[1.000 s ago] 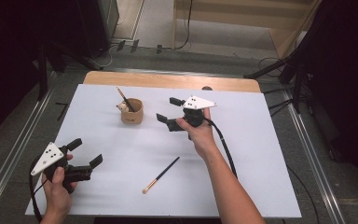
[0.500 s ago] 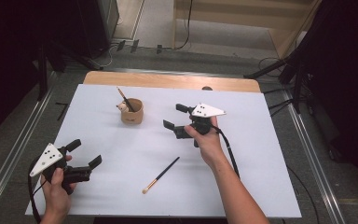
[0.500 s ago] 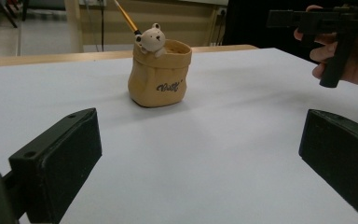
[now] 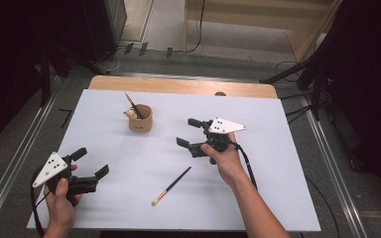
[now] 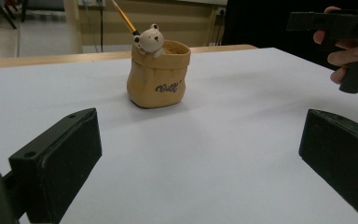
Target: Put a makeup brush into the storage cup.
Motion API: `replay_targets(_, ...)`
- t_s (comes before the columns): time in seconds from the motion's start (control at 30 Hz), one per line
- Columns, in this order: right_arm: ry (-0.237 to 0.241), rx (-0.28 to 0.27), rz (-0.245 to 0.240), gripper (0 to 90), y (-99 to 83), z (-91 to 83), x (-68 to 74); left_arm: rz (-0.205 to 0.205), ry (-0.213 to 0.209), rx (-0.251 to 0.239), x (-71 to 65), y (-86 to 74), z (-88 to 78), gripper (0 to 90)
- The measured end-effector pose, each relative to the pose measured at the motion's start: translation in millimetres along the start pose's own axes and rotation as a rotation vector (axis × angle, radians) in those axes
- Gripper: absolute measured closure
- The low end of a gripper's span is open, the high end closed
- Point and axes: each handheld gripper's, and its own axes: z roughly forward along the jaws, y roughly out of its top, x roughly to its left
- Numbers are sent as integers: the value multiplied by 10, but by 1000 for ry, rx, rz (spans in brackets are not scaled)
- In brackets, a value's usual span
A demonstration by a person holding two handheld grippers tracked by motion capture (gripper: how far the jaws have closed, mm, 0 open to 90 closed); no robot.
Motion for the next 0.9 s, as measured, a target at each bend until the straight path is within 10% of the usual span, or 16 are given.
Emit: replay_targets(0.9, 291, 355, -305, 310, 176, 149, 108, 6, -6, -1, -10, 1, 6, 0)
